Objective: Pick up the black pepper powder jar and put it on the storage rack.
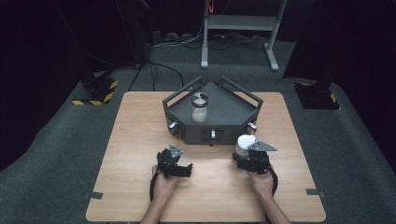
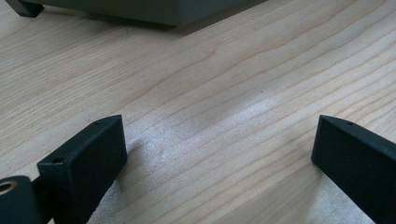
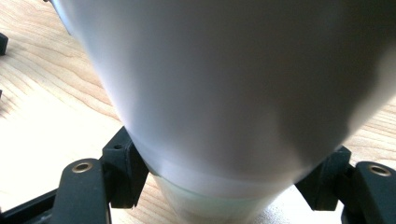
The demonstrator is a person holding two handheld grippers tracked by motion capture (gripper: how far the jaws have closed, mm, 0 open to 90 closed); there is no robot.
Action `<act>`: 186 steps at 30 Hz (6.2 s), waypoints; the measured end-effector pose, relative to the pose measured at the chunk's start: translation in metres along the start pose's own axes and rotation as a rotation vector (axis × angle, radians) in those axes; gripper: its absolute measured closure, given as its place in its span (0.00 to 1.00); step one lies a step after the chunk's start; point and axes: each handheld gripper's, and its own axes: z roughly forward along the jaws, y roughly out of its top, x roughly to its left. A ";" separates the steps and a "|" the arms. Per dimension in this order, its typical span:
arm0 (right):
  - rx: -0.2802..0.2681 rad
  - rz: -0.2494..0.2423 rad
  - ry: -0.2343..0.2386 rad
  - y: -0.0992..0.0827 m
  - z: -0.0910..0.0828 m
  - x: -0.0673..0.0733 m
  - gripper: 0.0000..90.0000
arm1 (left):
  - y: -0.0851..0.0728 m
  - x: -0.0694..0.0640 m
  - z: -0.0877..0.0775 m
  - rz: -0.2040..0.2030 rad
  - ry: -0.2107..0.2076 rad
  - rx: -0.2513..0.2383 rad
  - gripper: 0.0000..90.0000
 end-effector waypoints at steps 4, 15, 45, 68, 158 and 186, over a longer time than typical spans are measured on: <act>0.000 -0.006 -0.004 0.000 0.000 0.001 0.34 | 0.000 0.000 0.000 -0.001 0.000 0.000 0.04; -0.006 -0.017 -0.007 -0.001 -0.003 0.001 0.34 | 0.000 0.000 0.000 0.000 0.000 0.000 0.04; -0.001 -0.057 0.027 0.034 -0.033 -0.009 0.34 | 0.000 0.000 0.000 0.000 0.000 0.000 0.04; -0.016 -0.076 0.072 0.063 -0.049 -0.015 0.34 | 0.000 0.000 0.000 0.001 0.000 0.000 0.04; 0.006 -0.056 0.067 0.187 -0.010 -0.014 0.34 | 0.000 0.000 0.000 -0.001 0.000 -0.001 0.04; 0.041 -0.032 0.034 0.189 0.015 -0.010 0.34 | 0.000 0.000 0.000 -0.001 0.000 -0.001 0.04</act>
